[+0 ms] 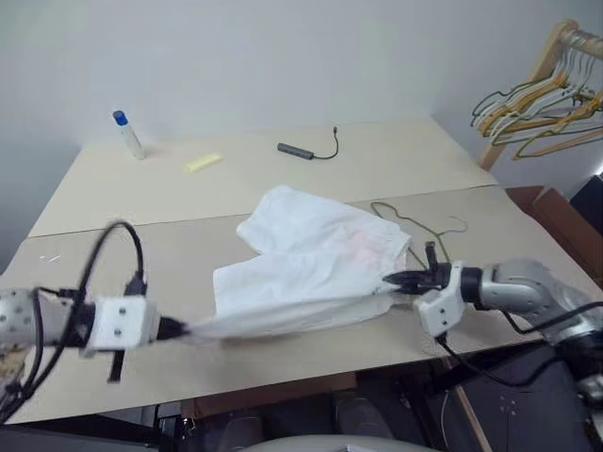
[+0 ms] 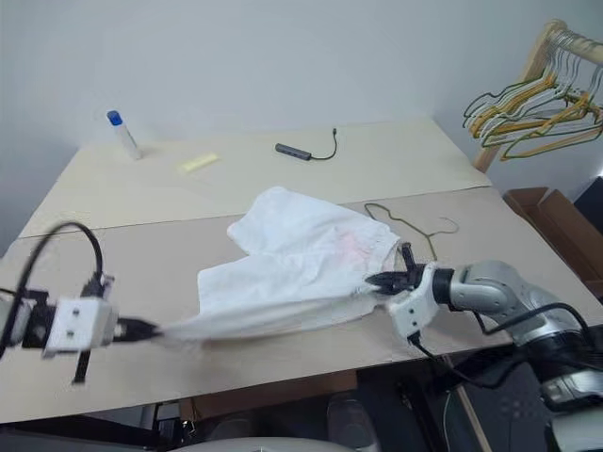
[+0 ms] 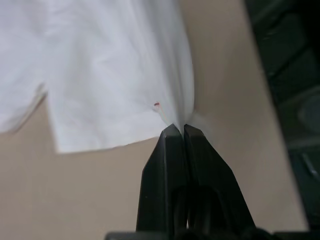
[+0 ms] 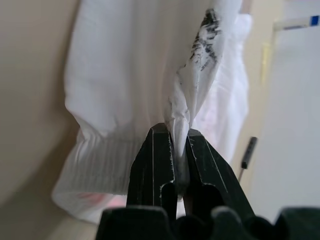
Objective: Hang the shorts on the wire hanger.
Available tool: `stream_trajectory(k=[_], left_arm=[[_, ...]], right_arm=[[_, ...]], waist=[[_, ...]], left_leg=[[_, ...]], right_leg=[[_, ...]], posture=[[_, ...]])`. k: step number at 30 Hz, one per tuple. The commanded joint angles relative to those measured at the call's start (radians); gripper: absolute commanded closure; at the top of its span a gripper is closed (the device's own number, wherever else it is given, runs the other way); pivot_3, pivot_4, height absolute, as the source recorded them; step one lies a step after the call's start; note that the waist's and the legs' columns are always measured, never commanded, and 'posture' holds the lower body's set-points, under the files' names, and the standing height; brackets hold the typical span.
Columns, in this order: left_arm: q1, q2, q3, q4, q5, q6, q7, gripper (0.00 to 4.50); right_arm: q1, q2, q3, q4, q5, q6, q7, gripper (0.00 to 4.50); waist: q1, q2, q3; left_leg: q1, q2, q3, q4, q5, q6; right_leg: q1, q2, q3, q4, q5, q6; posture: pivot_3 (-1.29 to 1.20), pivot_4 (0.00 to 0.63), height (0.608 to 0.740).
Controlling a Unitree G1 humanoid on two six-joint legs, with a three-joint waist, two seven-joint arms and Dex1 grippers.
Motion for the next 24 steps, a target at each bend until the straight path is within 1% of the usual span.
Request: stream_trajectory(k=[1,2,4,5,7,8,9,11,12,13,14,15,17,19,21,22,24], left_arm=[[-0.211,-0.024,-0.057,0.151,0.032,0.022,0.043,4.47],[-0.294,-0.048,-0.088,0.200,0.045,0.034,0.067,4.47],[-0.452,-0.116,-0.141,0.305,0.093,0.041,0.137,4.47],[-0.581,-0.164,-0.172,0.394,0.140,0.063,0.204,4.47],[-0.817,-0.238,-0.229,0.595,0.253,0.044,0.334,4.47],[-0.948,-0.274,-0.254,0.716,0.313,0.022,0.421,4.47],[-1.030,-0.295,-0.271,0.804,0.352,-0.003,0.475,4.47],[-1.295,-0.352,-0.294,1.049,0.445,-0.036,0.725,4.47],[-1.397,-0.366,-0.308,1.150,0.490,-0.076,0.843,4.47],[-1.495,-0.378,-0.316,1.239,0.526,-0.107,0.965,4.47],[-1.564,-0.385,-0.316,1.303,0.542,-0.133,1.046,4.47],[-1.623,-0.389,-0.315,1.354,0.557,-0.176,1.134,4.47],[-1.695,-0.390,-0.317,1.414,0.579,-0.252,1.245,4.47],[-1.714,-0.389,-0.310,1.433,0.573,-0.331,1.269,4.47],[-1.689,-0.386,-0.310,1.427,0.560,-0.398,1.227,4.47],[-1.667,-0.385,-0.310,1.416,0.549,-0.430,1.192,4.47],[-1.576,-0.378,-0.308,1.360,0.507,-0.510,1.061,4.47]], right_arm=[[-0.146,0.020,-0.026,0.126,-0.069,0.060,-0.058,4.50],[-0.196,0.043,-0.020,0.167,-0.087,0.088,-0.074,4.50],[-0.298,0.098,-0.010,0.252,-0.121,0.156,-0.117,4.50],[-0.392,0.143,0.001,0.334,-0.161,0.207,-0.179,4.50],[-0.576,0.219,0.034,0.503,-0.256,0.286,-0.347,4.50],[-0.673,0.259,0.048,0.594,-0.293,0.332,-0.454,4.50],[-0.735,0.283,0.061,0.660,-0.315,0.355,-0.528,4.50],[-0.902,0.347,0.048,0.793,-0.325,0.449,-0.765,4.50],[-0.965,0.367,0.036,0.838,-0.319,0.479,-0.863,4.50],[-1.019,0.379,0.019,0.872,-0.306,0.487,-0.957,4.50],[-1.055,0.383,0.005,0.893,-0.293,0.482,-1.040,4.50],[-1.083,0.382,-0.009,0.906,-0.280,0.469,-1.116,4.50],[-1.102,0.374,-0.026,0.913,-0.267,0.408,-1.234,4.50],[-1.078,0.369,-0.033,0.920,-0.240,0.343,-1.227,4.50],[-1.021,0.357,-0.008,0.920,-0.246,0.273,-1.192,4.50],[-0.989,0.351,0.006,0.919,-0.253,0.245,-1.170,4.50],[-0.901,0.337,0.025,0.903,-0.254,0.158,-1.114,4.50]], waist=[[0.001,-0.001,0.000],[0.002,-0.001,0.000],[0.001,-0.001,0.000],[0.000,-0.001,0.000],[-0.003,-0.002,0.001],[-0.006,-0.002,0.001],[-0.010,-0.003,0.001],[-0.014,-0.003,0.001],[-0.019,-0.003,0.000],[-0.025,-0.003,0.000],[-0.030,-0.004,0.000],[-0.032,-0.004,0.000],[-0.035,-0.004,0.000],[-0.036,-0.004,0.000],[-0.036,-0.004,0.000],[-0.036,-0.004,-0.001],[-0.037,-0.004,0.000]], left_leg=[[-0.001,-0.001,0.000,0.000,0.000,0.000],[-0.002,-0.001,0.000,0.000,0.000,0.000],[-0.004,-0.002,-0.001,0.000,0.000,0.000],[-0.007,-0.002,-0.002,0.000,0.000,0.000],[-0.009,-0.003,-0.004,0.001,0.000,-0.001],[-0.010,-0.004,-0.005,0.001,0.002,-0.003],[-0.012,-0.004,-0.007,0.001,0.003,-0.005],[-0.019,-0.006,-0.014,0.001,0.004,-0.006],[-0.026,-0.008,-0.019,0.001,0.004,-0.006],[-0.036,-0.010,-0.019,0.001,0.007,-0.012],[-0.046,-0.011,-0.020,0.001,0.010,-0.016],[-0.054,-0.013,-0.020,0.001,0.014,-0.024],[-0.061,-0.018,-0.020,-0.001,0.015,-0.025],[-0.063,-0.021,-0.019,-0.002,0.013,-0.021],[-0.062,-0.026,-0.020,-0.001,0.012,-0.019],[-0.063,-0.029,-0.020,0.000,0.009,-0.015],[-0.063,-0.033,-0.020,0.000,0.012,-0.010]], right_leg=[[-0.001,0.000,0.000,0.000,0.001,-0.002],[-0.002,0.000,0.000,-0.001,0.003,-0.005],[-0.003,-0.001,-0.001,0.000,0.004,-0.004],[-0.004,-0.001,-0.001,0.000,0.005,-0.004],[-0.006,-0.002,-0.002,0.001,0.007,-0.004],[-0.007,-0.002,-0.002,0.001,0.009,-0.004],[-0.009,-0.002,-0.003,0.001,0.010,-0.004],[-0.019,-0.003,-0.003,0.003,0.010,-0.004],[-0.026,-0.004,-0.003,0.006,0.010,-0.004],[-0.039,-0.007,-0.002,0.011,0.010,-0.004],[-0.049,-0.008,-0.002,0.018,0.010,-0.004],[-0.060,-0.010,-0.002,0.023,0.010,-0.003],[-0.071,-0.016,-0.002,0.029,0.008,0.000],[-0.073,-0.019,-0.002,0.029,0.007,0.002],[-0.071,-0.024,-0.002,0.027,0.005,0.005],[-0.070,-0.026,-0.002,0.026,0.005,0.006],[-0.066,-0.030,-0.002,0.023,0.007,0.010]], posture=[[-0.08,0.000,0.740],[-0.08,0.000,0.740],[-0.09,0.000,0.740],[-0.09,0.000,0.740],[-0.09,0.000,0.740],[-0.09,0.000,0.740],[-0.09,0.000,0.740],[-0.08,0.000,0.740],[-0.08,0.000,0.740],[-0.08,0.000,0.740],[-0.08,0.000,0.740],[-0.08,0.000,0.740],[-0.09,0.000,0.740],[-0.09,0.000,0.740],[-0.10,0.000,0.740],[-0.10,0.000,0.740],[-0.11,0.000,0.740]])
